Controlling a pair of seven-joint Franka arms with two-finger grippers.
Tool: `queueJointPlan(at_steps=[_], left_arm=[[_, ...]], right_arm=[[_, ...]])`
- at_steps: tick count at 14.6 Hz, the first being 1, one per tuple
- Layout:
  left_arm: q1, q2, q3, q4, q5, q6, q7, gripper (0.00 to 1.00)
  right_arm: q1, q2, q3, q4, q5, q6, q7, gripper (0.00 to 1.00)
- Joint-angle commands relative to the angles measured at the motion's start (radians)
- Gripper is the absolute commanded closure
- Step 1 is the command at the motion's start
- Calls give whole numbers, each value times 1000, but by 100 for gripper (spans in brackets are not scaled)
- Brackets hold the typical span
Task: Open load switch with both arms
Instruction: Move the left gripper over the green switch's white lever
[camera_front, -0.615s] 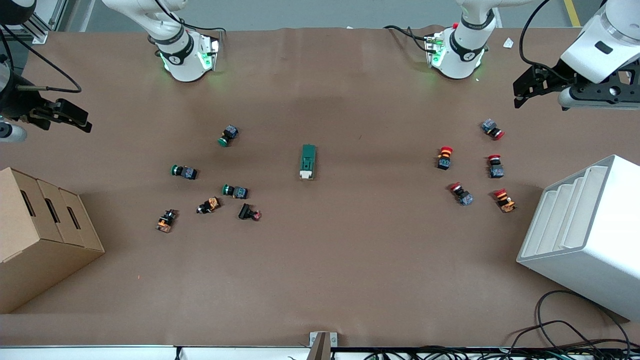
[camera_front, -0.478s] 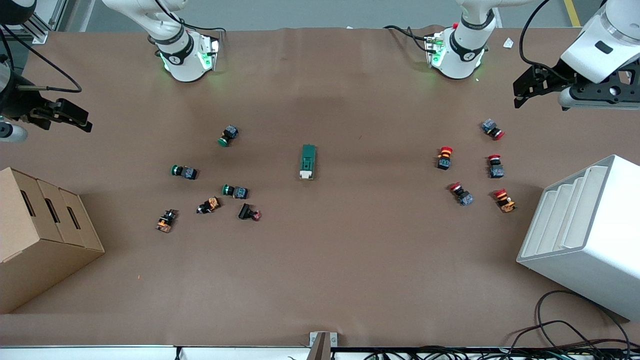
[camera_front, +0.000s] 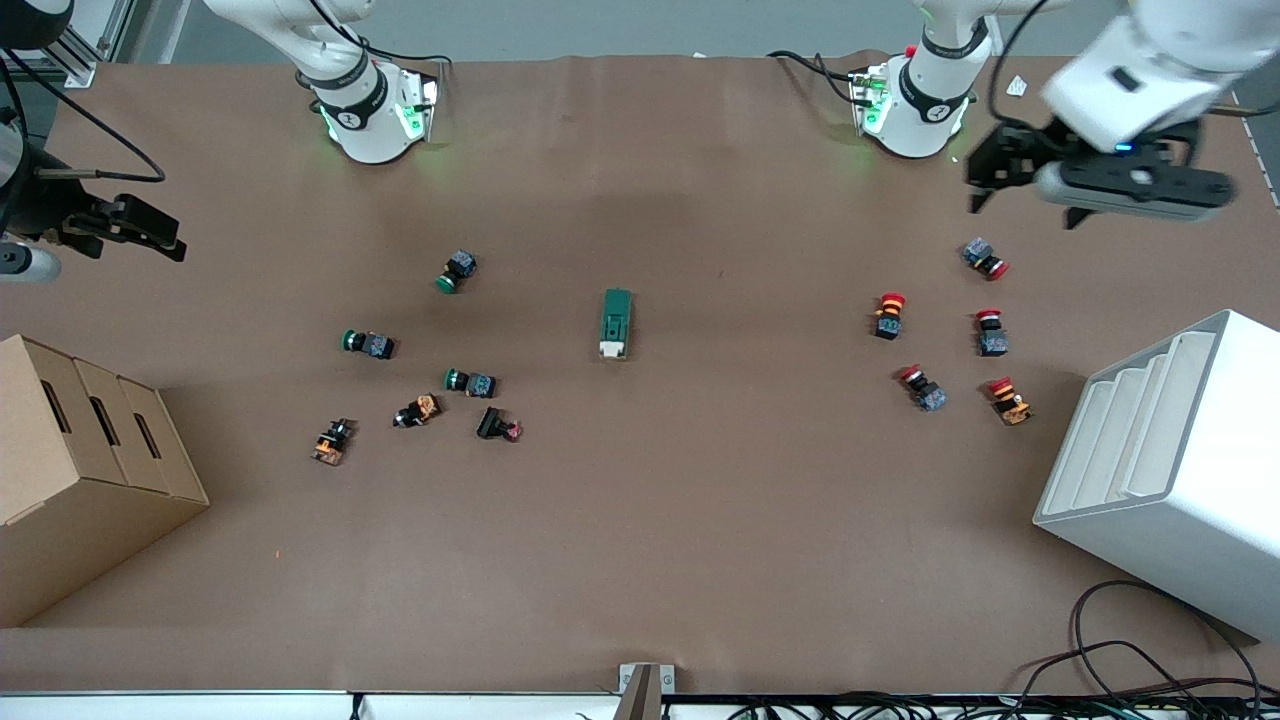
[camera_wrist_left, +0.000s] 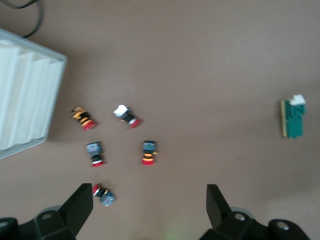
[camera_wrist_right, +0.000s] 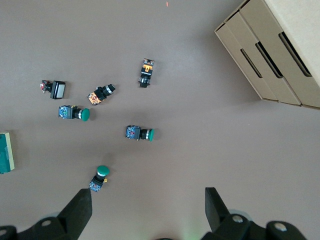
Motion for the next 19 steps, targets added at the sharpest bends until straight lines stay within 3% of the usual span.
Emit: queueJointPlan(at_steps=[1,3,6,12,17,19], left_arm=[[-13,46,-77,35,-6,-20,-6,0],[-39,78,-152,37,4,24,-59,0],[-96,130,-204,30,21,106,-269,0],[-395,311,-207,17,237,230,-767,0],[-550,464,-207,-23,464,383,-1169,0],[-602,518,-207,-60,658,446,-1330,0]], right_arm=[[-3,-31,3,-12,11,-15,-13,0],[-3,-9,5,39,10,-43,-6,0],[-1,3,5,41,-15,-43,-4,0],[0,191,3,99,-12,-17,-12,0],[43,244,7,101,-1,-11,99,0],[92,281,7,99,10,23,236,0]])
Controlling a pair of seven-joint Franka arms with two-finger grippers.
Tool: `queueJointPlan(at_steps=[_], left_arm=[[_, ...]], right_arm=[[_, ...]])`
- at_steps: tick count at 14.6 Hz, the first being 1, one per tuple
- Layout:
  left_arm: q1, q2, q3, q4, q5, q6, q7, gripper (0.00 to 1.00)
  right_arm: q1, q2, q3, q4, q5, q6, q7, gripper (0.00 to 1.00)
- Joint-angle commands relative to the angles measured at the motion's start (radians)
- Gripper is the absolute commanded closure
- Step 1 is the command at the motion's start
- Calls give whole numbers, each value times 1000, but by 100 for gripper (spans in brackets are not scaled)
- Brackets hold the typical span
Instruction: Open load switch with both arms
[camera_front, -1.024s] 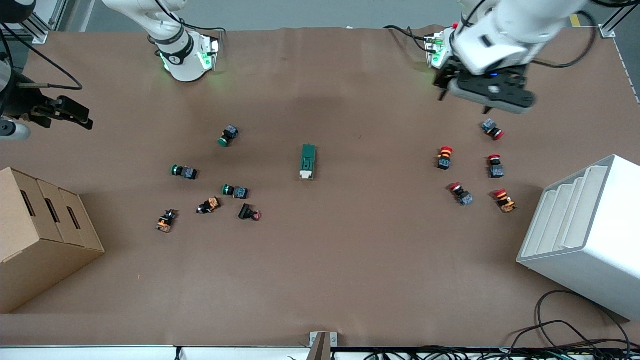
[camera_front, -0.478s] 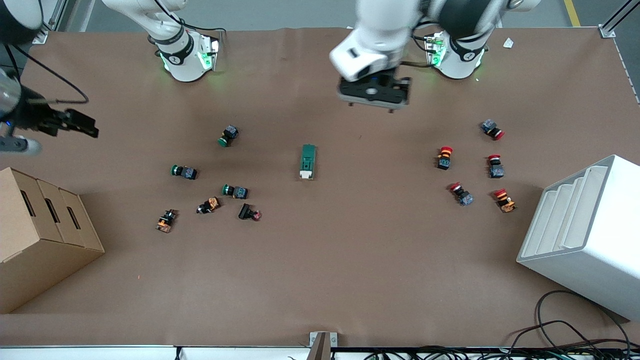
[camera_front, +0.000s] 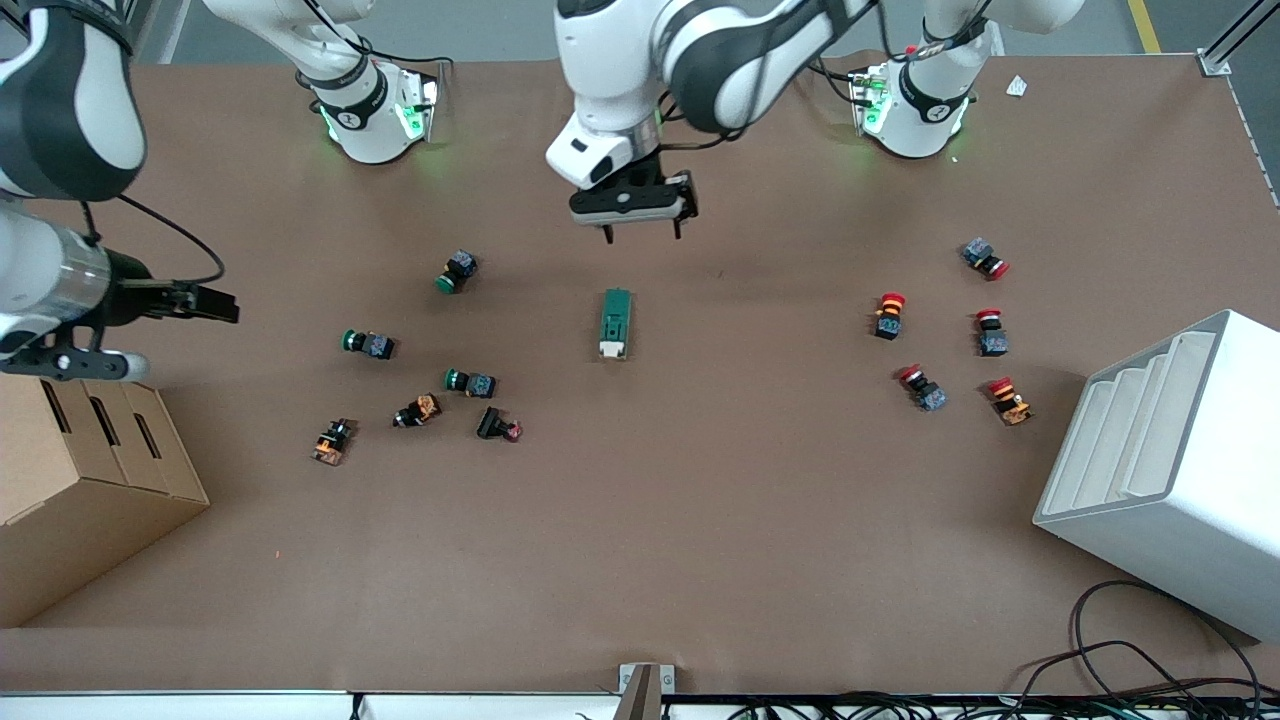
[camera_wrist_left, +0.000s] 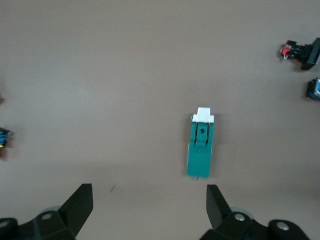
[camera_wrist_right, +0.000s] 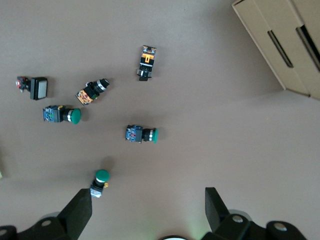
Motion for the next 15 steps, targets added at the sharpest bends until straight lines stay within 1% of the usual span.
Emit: queueJointPlan(at_steps=[1,4,5,7,8,11,13,14,15], left_arm=[[-50,77,0,-25,218,69,-225,0],[-115,160,0,-28,384,91,-449,0],[-135,192,0,-33,456,91,-531,0],[-167,261,0,-43,632,91,-725,0],[-168,278,0,-56,709,92,-794,0],[-170,283,0,-132,831,124,-871,0],[-172,294,0,-169,920,129,-975,0],[-179,309,0,-177,964,129,-1027,0],[-182,324,2,-198,1037,129,-1078,0]], right_arm=[[80,64,1,15,12,35,201,0],[201,149,1,17,12,110,452,0],[238,176,1,17,32,139,546,0],[283,238,1,20,108,191,746,0],[309,267,1,23,133,217,798,0],[386,333,1,25,145,320,919,0],[419,386,1,25,149,377,997,0],[436,416,1,28,168,404,1048,0],[449,448,1,41,199,415,1121,0]])
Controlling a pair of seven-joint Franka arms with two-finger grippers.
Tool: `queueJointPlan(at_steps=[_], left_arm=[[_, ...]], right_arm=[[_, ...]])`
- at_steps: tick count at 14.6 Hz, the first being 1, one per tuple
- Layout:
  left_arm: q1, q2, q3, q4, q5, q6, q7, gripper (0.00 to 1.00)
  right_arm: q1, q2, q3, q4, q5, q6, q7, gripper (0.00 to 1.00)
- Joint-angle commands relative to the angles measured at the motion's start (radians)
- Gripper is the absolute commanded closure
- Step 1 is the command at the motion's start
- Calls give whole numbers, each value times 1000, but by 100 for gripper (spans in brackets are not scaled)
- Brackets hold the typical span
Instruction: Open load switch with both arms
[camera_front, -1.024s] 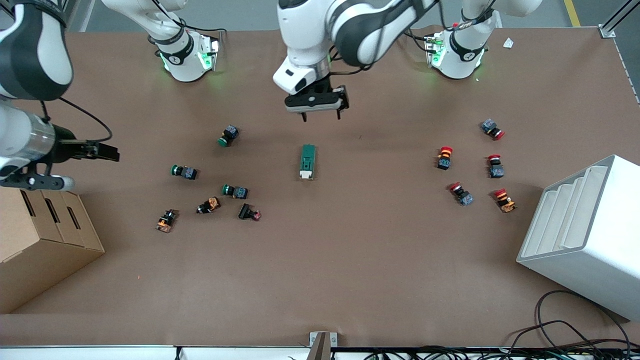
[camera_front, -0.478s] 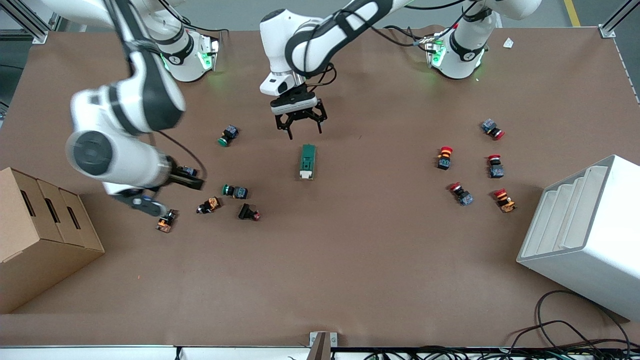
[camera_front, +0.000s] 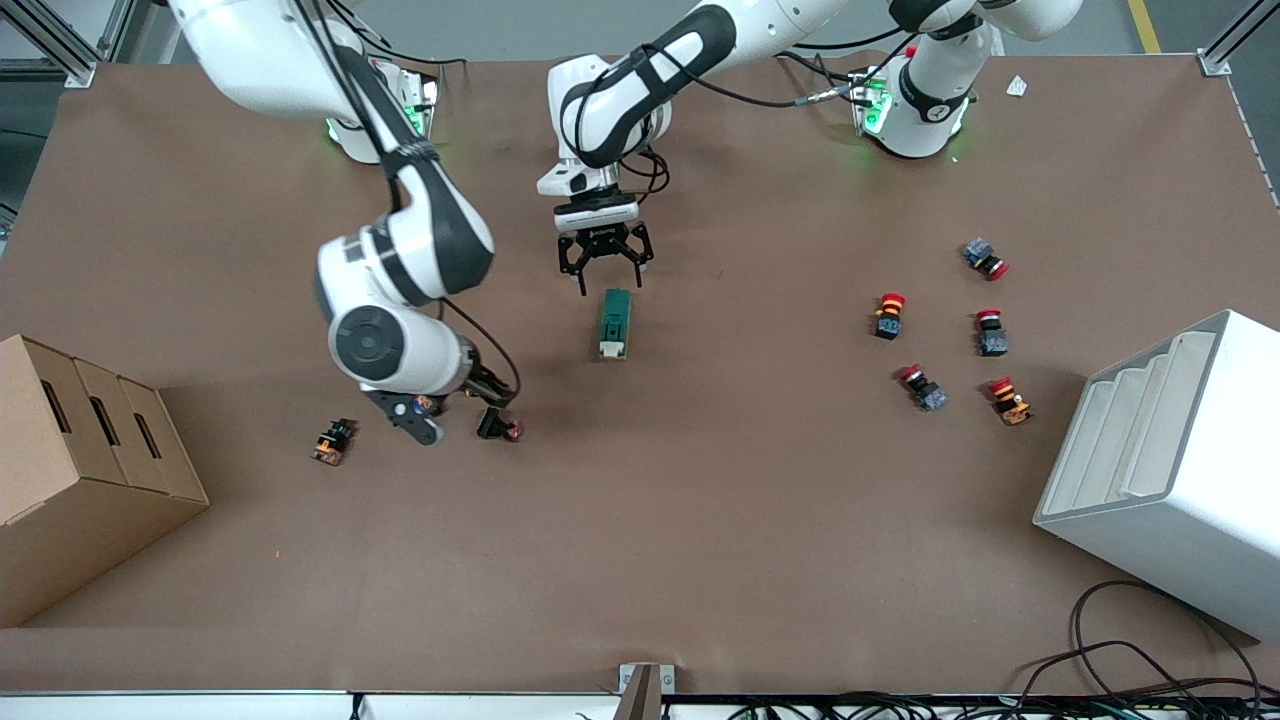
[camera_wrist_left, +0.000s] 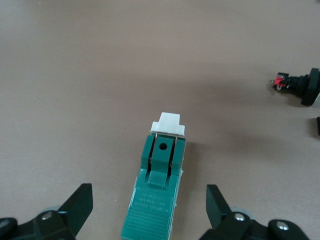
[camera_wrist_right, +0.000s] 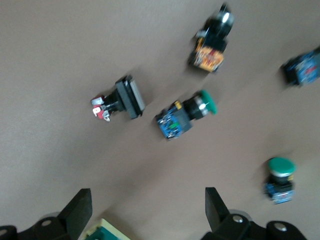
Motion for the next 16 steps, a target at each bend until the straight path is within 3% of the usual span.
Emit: queueJointPlan(at_steps=[1,4,10,16], left_arm=[[-6,16,2,-64,175,11,-133,0],[-9,52,5,-70,281,5,-211,0],[-23,147,12,-61,453,-113,-250,0],[-60,195,19,-35,463,-196,-258,0]], right_arm=[[46,109,-8,88,63,22,184,0],[98,213,-8,209,63,21,384,0],[152,256,-7,217,68,21,539,0],[215,252,-5,216,76,5,646,0]])
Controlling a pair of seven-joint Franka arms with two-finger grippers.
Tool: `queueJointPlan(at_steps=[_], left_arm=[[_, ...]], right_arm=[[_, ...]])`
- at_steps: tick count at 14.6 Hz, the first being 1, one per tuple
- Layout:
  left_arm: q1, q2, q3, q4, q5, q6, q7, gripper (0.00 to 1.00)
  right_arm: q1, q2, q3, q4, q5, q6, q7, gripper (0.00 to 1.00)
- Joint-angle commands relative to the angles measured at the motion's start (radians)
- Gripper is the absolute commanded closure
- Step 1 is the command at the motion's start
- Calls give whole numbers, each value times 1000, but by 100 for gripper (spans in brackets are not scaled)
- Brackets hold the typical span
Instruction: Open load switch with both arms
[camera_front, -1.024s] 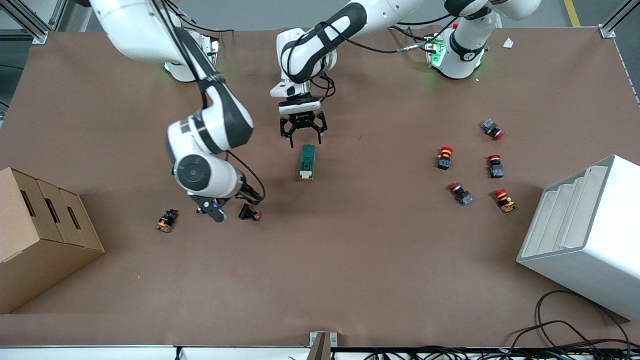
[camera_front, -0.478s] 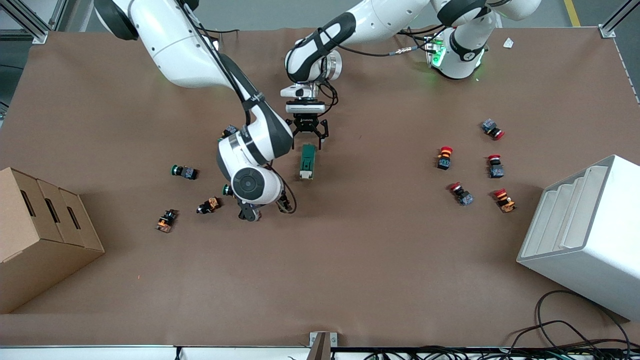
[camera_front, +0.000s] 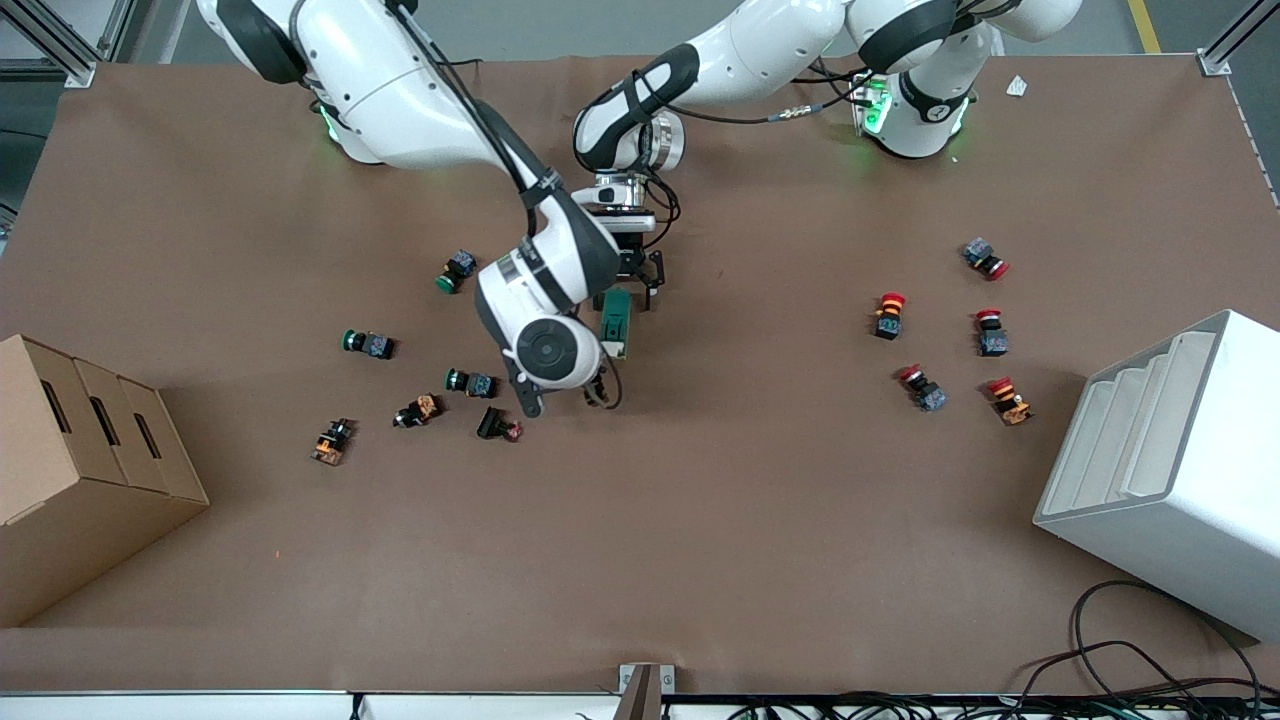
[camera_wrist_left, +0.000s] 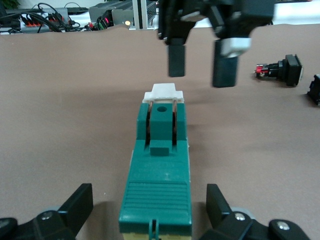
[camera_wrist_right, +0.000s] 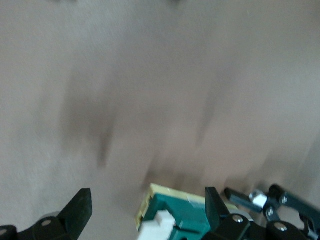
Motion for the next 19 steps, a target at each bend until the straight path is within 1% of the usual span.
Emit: queueJointPlan(at_steps=[1,2,6,7,8,10,13,15,19], left_arm=[[-33,35,12,32,17,-40,-16,0],[-45,39,19,34,17,-41,-26,0],[-104,47,84,32,21,-40,-66,0],[-110,50,98,32,47,-40,-74,0],[-110,59,101,32,63,-40,-83,0],[-110,59,101,32,66,-41,-85,0],[-111,62,101,34,67,-41,-86,0],[-111,65,101,34,67,-41,-86,0],[-111,67,101,34,69,-41,-88,0]], right_arm=[[6,3,15,16,17,-36,42,0],[4,3,26,16,17,-39,55,0],[9,3,28,13,15,-82,61,0],[9,3,28,13,15,-96,59,0],[11,3,31,11,15,-110,53,0],[6,3,57,11,15,-124,52,0],[0,0,62,19,18,-167,49,0],[-9,-12,87,22,17,-196,47,0],[-9,-18,94,22,17,-217,47,0]])
